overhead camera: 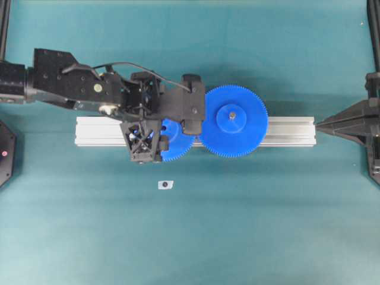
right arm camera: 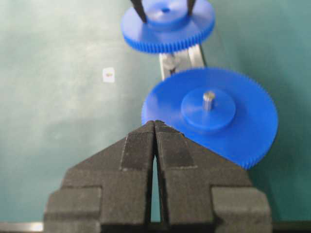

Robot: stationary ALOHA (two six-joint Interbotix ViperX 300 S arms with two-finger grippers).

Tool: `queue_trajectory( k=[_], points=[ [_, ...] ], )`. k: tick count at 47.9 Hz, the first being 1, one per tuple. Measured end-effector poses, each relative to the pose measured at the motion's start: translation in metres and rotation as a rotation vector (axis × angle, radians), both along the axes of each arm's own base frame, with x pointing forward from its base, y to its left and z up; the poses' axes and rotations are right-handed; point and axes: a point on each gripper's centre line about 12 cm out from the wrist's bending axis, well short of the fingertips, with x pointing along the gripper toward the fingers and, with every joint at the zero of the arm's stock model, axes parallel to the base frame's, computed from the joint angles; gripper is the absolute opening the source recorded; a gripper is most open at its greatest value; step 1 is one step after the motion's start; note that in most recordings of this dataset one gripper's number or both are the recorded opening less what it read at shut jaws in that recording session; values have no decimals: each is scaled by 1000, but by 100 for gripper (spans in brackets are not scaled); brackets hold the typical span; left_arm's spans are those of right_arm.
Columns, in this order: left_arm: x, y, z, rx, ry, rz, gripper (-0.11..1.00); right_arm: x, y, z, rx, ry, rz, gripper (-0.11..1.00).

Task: Insert the small gear onto the shaft.
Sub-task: 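Align the gear's bore over the shaft and lower it down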

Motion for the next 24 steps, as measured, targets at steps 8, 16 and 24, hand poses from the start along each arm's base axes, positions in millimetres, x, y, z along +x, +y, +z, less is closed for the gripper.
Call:
queue_trajectory(
  k=[8,16,24],
  points=[
    [2,-1,-2,-1,-5,-1,69,0,0,-1,7,-8,-3,4],
    [4,0,-12,0,9,-4,69,0,0,0,7,-11,-3,4],
    [4,-1,-12,-1,8,-6,69,0,0,0,5,-11,-2,4]
  ],
)
